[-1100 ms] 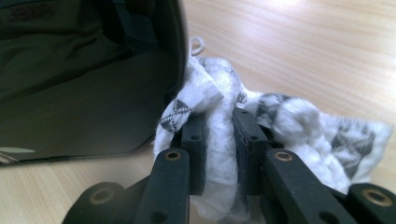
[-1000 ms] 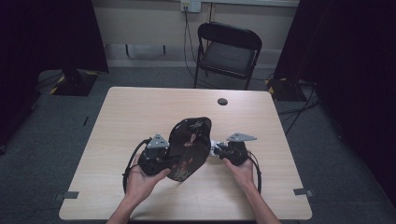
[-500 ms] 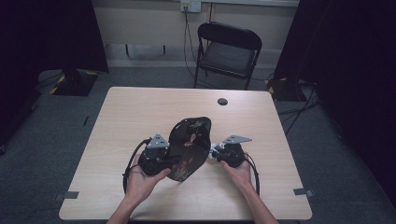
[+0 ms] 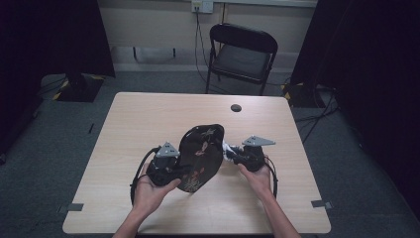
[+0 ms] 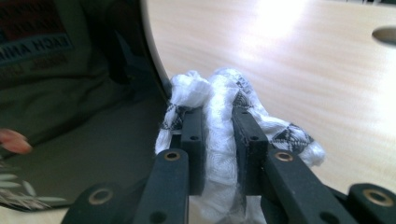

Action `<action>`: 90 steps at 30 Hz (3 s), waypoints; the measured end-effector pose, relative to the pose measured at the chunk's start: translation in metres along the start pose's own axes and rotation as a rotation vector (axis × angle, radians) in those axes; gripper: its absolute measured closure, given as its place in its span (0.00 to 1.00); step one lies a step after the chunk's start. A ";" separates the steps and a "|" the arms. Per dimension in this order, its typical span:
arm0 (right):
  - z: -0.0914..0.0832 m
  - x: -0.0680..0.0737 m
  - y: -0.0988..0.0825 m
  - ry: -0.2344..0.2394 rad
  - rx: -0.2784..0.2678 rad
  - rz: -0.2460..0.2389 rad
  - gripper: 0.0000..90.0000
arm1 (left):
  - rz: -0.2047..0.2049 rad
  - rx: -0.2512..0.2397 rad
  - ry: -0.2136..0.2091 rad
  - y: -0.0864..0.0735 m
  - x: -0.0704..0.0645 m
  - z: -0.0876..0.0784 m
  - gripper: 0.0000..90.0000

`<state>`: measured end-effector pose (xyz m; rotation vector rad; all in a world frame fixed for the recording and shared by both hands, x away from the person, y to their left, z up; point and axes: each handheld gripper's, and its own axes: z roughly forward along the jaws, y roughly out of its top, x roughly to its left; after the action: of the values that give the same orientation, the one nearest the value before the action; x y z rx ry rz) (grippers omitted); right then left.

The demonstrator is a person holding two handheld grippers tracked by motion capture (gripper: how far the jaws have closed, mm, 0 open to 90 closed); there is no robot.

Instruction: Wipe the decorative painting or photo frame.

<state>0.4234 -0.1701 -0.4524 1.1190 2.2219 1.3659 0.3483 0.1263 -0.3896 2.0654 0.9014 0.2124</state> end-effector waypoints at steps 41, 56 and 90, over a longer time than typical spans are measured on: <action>-0.049 0.034 0.103 0.089 -0.305 -0.070 0.85 | 0.002 0.009 0.004 0.002 0.000 0.001 0.90; -0.052 0.082 0.130 0.231 -0.328 -0.195 0.86 | 0.014 0.016 0.016 0.004 -0.002 0.002 0.90; -0.065 0.076 0.109 0.102 -0.382 -0.179 0.87 | 0.016 0.008 0.023 0.004 -0.006 0.004 0.90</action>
<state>0.3846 -0.1269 -0.3163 0.7150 1.9528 1.7033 0.3481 0.1185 -0.3880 2.0820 0.9008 0.2421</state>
